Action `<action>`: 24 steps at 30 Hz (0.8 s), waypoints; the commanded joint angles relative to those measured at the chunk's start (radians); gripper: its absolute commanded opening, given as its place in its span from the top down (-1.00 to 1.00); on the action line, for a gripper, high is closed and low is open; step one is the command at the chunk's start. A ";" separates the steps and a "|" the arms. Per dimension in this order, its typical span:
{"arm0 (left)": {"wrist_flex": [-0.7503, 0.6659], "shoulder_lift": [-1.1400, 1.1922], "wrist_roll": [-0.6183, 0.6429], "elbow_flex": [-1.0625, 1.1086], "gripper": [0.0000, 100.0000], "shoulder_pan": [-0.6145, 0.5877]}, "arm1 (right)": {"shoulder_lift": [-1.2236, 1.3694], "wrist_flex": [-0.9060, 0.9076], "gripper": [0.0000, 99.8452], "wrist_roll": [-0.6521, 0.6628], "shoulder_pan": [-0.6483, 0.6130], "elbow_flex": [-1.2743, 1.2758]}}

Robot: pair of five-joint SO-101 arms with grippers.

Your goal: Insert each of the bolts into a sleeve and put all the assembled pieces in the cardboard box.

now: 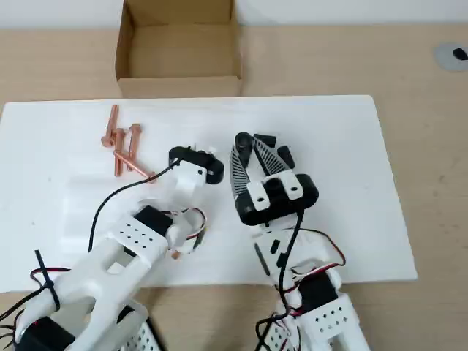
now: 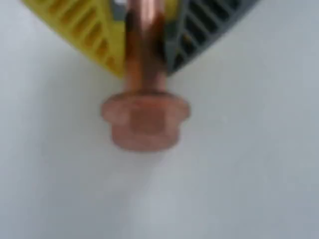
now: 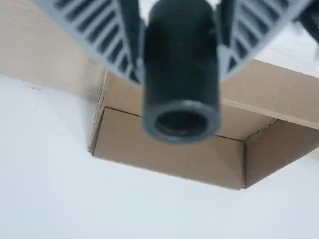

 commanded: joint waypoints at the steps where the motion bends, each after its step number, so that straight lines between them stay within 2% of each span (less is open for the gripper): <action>1: 0.020 0.005 -0.006 0.002 0.90 0.011 | -0.018 -0.029 0.98 0.008 0.015 0.001; 6: 0.020 0.005 -0.006 0.011 0.91 0.009 | -0.018 -0.029 0.98 0.008 0.015 0.001; 9: 0.012 -0.001 -0.005 0.005 0.99 0.000 | -0.018 -0.029 0.98 0.008 0.015 0.001; 14: -0.017 -0.013 0.005 -0.098 1.00 -0.149 | -0.018 -0.028 0.98 0.008 0.015 0.001; 17: -0.018 -0.064 0.052 -0.201 1.00 -0.238 | -0.018 -0.028 0.98 0.009 0.015 0.001; 24: -0.087 -0.219 0.052 -0.466 1.00 -0.339 | -0.018 -0.031 0.98 0.011 0.010 0.001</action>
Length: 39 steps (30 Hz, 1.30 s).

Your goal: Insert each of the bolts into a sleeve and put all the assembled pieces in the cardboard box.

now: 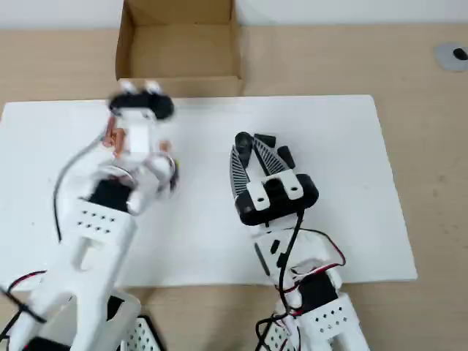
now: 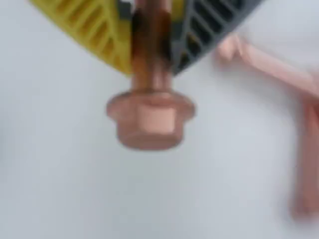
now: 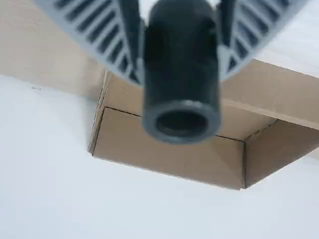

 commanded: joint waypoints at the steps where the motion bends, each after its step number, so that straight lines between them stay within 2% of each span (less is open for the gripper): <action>1: -0.081 -0.094 0.012 -0.173 1.00 -0.043 | -0.016 -0.025 0.98 0.011 -0.002 0.001; 3: -0.115 -0.124 0.012 -0.193 1.00 -0.048 | -0.008 -0.023 0.98 0.011 -0.019 0.001; 5: -0.089 -0.151 0.011 -0.195 1.00 -0.044 | -0.007 -0.014 0.98 0.011 -0.036 0.001; 9: 0.112 -0.291 0.003 -0.175 1.00 -0.021 | -0.012 0.110 0.98 0.005 -0.102 0.001; 12: 0.276 -0.506 0.011 -0.146 1.00 0.064 | -0.016 0.140 0.98 0.005 -0.140 0.001; 15: 0.351 -0.779 0.031 -0.080 1.00 0.141 | -0.016 0.133 0.98 0.005 -0.162 0.001; 17: 0.318 -0.958 0.034 0.005 1.00 0.143 | -0.016 0.138 0.98 -0.003 -0.189 0.001; 20: 0.181 -1.165 0.018 0.199 1.00 0.098 | -0.016 0.135 0.98 -0.084 -0.243 0.001; 24: 0.057 -1.132 0.052 0.324 1.00 0.068 | -0.015 0.135 0.98 -0.160 -0.306 0.001; 32: -0.273 -1.152 0.143 0.503 1.00 0.086 | -0.007 0.141 0.98 -0.166 -0.325 0.001; 36: -0.307 -1.152 0.146 0.528 1.00 0.147 | -0.005 0.141 0.98 -0.173 -0.371 0.001; 39: -0.311 -1.153 0.144 0.549 1.00 0.169 | -0.005 0.150 0.98 -0.226 -0.394 0.001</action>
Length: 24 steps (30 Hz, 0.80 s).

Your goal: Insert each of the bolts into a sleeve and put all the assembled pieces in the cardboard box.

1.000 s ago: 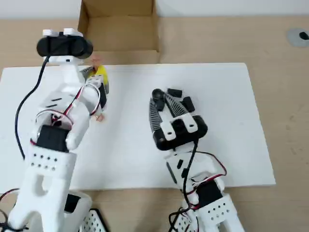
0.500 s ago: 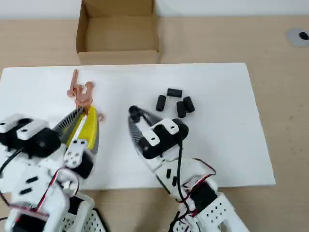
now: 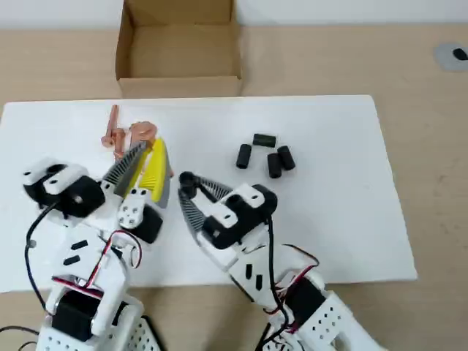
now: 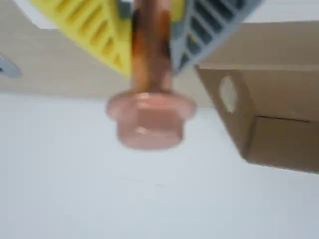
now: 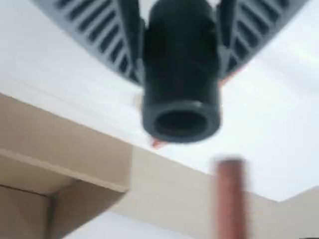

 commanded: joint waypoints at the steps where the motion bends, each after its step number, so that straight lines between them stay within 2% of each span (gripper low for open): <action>1: -0.031 -0.013 0.000 -0.005 1.00 0.026 | -0.005 0.023 0.98 -0.037 -0.038 0.001; 7: -0.006 -0.013 -0.043 -0.021 1.00 0.066 | -0.007 0.066 0.98 -0.035 -0.056 0.001; 17: 0.181 -0.013 -0.060 -0.132 1.00 0.089 | -0.008 0.069 0.98 -0.031 -0.056 0.001; 24: 0.189 -0.013 -0.164 -0.137 1.00 0.084 | -0.013 0.069 0.98 -0.031 -0.054 0.001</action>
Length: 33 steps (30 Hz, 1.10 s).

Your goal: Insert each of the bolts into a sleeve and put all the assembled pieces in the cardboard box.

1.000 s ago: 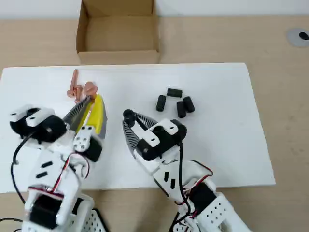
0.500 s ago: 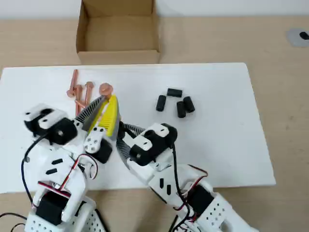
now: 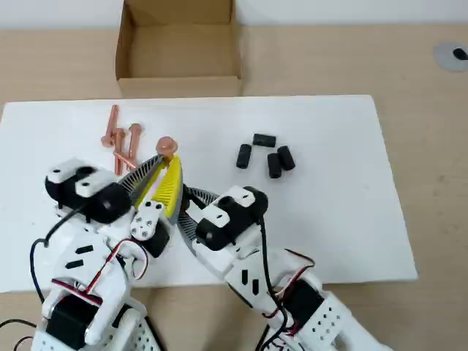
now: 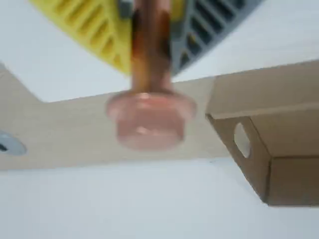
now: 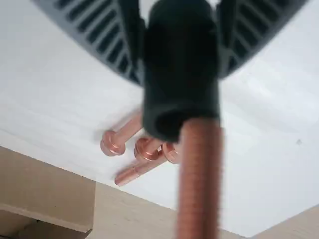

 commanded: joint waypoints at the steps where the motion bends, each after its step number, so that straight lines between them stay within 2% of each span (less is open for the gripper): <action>1: 0.003 -0.013 -0.026 -0.049 1.00 0.003 | -0.013 0.002 0.98 -0.002 -0.007 0.001; 9: -0.002 -0.013 -0.020 -0.015 1.00 0.003 | -0.015 0.002 0.98 0.000 -0.007 0.001; 12: -0.009 -0.013 0.023 -0.017 1.00 0.011 | -0.015 0.002 0.98 0.000 -0.007 0.001; 20: -0.117 -0.013 0.066 0.031 1.00 0.011 | -0.015 0.000 0.98 0.000 -0.007 0.001; 33: 0.006 -0.013 0.074 0.060 1.00 0.005 | -0.015 -0.003 0.98 0.000 -0.007 0.001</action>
